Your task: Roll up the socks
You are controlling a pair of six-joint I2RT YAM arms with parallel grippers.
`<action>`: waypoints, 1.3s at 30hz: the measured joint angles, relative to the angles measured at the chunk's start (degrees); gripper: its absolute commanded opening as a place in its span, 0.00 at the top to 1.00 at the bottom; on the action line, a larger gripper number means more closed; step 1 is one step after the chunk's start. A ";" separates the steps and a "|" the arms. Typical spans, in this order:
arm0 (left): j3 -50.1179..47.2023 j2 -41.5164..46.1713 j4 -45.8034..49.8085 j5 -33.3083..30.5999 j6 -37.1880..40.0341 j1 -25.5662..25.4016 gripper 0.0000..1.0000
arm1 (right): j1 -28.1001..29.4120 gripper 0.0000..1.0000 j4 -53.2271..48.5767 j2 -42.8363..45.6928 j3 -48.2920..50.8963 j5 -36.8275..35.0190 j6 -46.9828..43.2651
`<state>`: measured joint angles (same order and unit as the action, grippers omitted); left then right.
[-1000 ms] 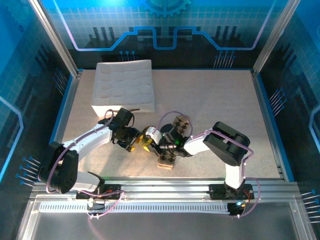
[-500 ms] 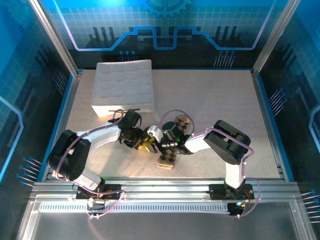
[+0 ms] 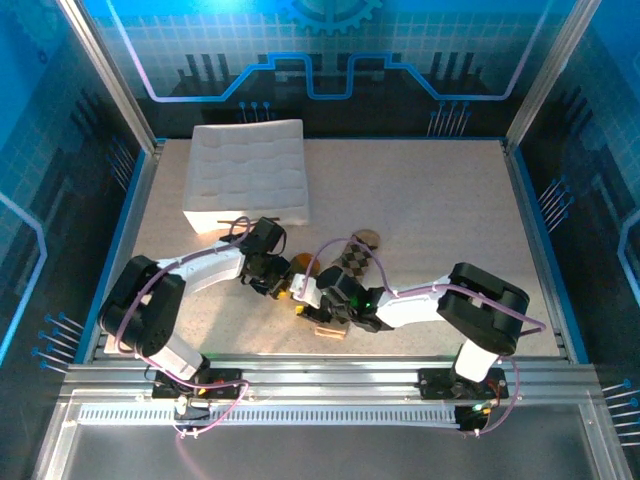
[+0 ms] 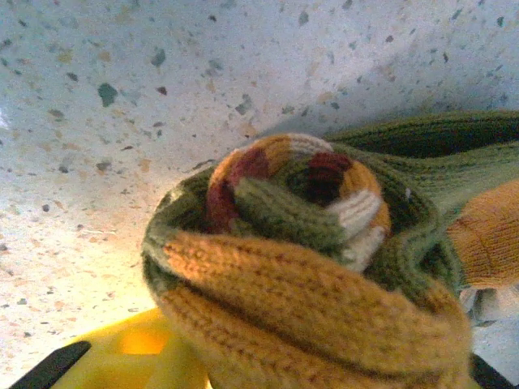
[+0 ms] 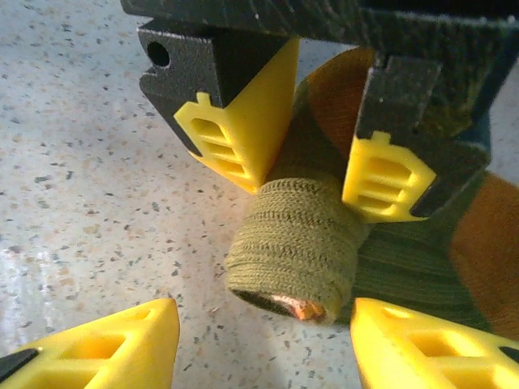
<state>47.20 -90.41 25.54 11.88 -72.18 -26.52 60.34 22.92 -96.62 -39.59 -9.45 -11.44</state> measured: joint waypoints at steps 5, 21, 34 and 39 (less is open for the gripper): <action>0.79 -0.50 0.94 0.07 0.35 0.00 0.66 | 0.31 0.44 -0.87 -2.64 -4.11 -4.22 -1.55; 1.40 1.18 3.19 -1.49 -0.59 0.13 0.39 | -1.27 1.00 -3.28 -7.21 -8.79 0.07 5.51; 0.22 11.52 4.55 -2.19 -1.09 3.98 0.27 | -9.57 1.00 5.42 -8.70 -4.37 18.25 15.43; -2.08 11.26 1.86 -1.09 -0.04 4.35 0.38 | -12.33 1.00 6.40 -10.08 -4.66 24.35 18.62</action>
<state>45.12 -79.15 27.40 10.79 -72.23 -22.17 48.01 29.32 -106.69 -44.25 14.90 7.18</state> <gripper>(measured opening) 0.661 0.057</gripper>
